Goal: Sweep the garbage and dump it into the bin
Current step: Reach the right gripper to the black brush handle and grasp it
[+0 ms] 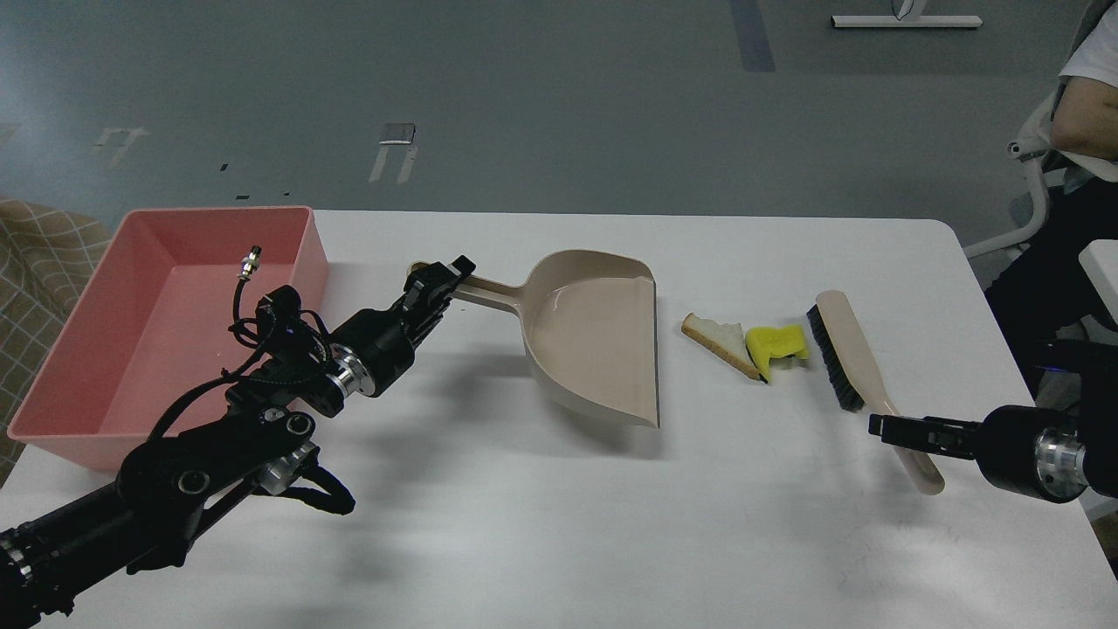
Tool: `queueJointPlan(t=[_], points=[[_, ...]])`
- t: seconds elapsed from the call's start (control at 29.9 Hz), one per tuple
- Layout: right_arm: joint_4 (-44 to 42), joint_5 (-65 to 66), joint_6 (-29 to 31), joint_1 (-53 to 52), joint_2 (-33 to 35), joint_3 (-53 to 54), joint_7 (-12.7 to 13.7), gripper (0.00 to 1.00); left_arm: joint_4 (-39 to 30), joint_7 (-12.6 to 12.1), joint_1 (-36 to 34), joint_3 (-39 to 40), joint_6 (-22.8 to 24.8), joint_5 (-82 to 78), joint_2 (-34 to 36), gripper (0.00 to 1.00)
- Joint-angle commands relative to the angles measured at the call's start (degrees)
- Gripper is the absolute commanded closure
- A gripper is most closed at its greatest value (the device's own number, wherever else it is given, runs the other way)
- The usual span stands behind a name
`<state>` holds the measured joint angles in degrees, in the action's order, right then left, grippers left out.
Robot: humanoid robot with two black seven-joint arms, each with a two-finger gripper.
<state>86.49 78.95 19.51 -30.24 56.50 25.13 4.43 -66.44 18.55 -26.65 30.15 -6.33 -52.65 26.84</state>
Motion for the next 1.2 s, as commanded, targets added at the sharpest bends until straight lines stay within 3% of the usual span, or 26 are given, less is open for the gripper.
queueJointPlan(t=[0.0, 0.23, 0.33, 0.4, 0.47, 0.57, 1.17], points=[[-0.01, 0.06, 0.0, 0.18, -0.69, 0.09, 0.41, 0.34, 0.0, 0.0, 0.02, 0.0, 0.0, 0.0, 0.06, 1.0], [-0.45, 0.24, 0.0, 0.27, -1.57, 0.09, 1.64, 0.36, 0.0, 0.0, 0.02, 0.0, 0.09, 0.0, 0.15, 1.0], [-0.45, 0.06, -0.09, 0.27, -1.57, 0.09, 2.16, 0.54, 0.0, 0.0, 0.02, 0.0, 0.09, 0.0, 0.23, 1.0], [-0.19, -0.03, -0.17, 0.36, -1.57, 0.18, 2.16, 0.71, 0.0, 0.0, 0.11, 0.0, 0.09, 0.0, 0.15, 1.0], [-0.01, -0.03, -0.18, 0.27, -1.57, 0.27, 2.16, 0.77, 0.0, 0.0, 0.11, 0.0, 0.09, 0.0, 0.15, 1.0], [-0.1, -0.03, -0.52, 0.36, -1.65, 0.62, 2.16, 0.98, 0.0, 0.09, 0.11, 0.0, 0.09, 0.0, 0.32, 1.0], [0.96, -0.29, -0.88, 0.27, -1.48, 1.58, 1.46, 1.0, 0.0, -0.09, 0.55, -0.18, 0.0, 0.0, 0.85, 1.0]])
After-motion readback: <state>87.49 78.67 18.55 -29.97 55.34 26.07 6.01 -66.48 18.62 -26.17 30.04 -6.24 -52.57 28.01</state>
